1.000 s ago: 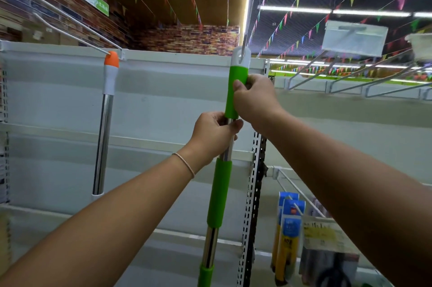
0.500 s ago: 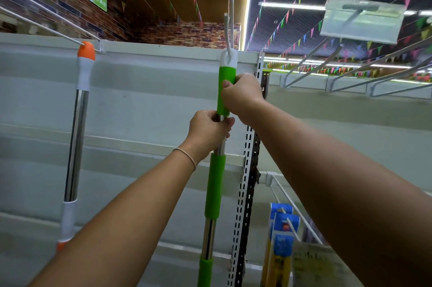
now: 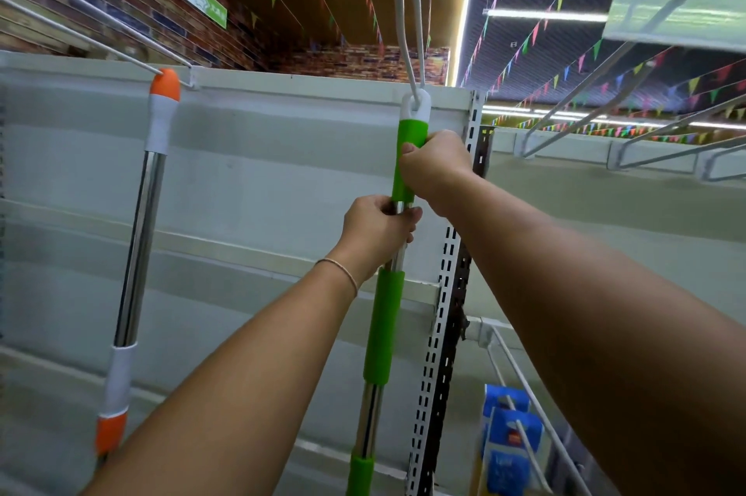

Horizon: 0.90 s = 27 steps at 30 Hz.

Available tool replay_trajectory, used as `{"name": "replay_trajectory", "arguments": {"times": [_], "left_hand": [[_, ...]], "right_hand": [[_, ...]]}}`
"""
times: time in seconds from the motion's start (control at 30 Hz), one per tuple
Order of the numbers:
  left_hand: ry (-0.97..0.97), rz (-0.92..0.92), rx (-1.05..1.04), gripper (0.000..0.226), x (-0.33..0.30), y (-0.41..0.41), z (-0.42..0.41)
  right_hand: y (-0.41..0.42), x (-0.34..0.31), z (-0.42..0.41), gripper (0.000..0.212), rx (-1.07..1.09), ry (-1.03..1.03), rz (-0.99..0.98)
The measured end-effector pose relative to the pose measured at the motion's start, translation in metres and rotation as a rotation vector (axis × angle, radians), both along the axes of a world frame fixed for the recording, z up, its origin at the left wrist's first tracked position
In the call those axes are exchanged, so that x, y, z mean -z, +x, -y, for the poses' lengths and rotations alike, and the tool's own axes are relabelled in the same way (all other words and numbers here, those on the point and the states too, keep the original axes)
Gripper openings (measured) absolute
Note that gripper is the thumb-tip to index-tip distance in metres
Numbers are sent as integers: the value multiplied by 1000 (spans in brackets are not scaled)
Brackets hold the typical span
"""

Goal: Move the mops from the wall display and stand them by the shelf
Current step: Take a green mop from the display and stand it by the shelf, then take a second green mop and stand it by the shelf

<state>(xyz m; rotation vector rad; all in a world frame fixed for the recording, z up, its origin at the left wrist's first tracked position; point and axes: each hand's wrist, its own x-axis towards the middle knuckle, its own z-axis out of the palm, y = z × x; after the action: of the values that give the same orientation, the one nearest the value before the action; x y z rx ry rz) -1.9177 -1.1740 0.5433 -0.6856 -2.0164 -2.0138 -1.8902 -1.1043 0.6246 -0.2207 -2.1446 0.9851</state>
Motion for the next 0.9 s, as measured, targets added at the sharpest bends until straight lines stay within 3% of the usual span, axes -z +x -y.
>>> {"name": "replay_trajectory", "arguments": {"times": [0.33, 0.5, 0.6, 0.77, 0.9], "left_hand": [[-12, 22, 2, 12, 0, 3, 2], [-66, 16, 29, 19, -2, 4, 6], [-197, -58, 1, 18, -6, 6, 11], [-662, -311, -144, 11, -3, 22, 28], [-811, -545, -289, 46, 19, 48, 30]], "right_hand": [[-2, -1, -1, 18, 12, 15, 5], [2, -1, 4, 18, 64, 8, 31], [6, -4, 8, 23, 118, 38, 62], [29, 22, -4, 30, 196, 102, 134], [76, 47, -23, 37, 345, 277, 194]]}}
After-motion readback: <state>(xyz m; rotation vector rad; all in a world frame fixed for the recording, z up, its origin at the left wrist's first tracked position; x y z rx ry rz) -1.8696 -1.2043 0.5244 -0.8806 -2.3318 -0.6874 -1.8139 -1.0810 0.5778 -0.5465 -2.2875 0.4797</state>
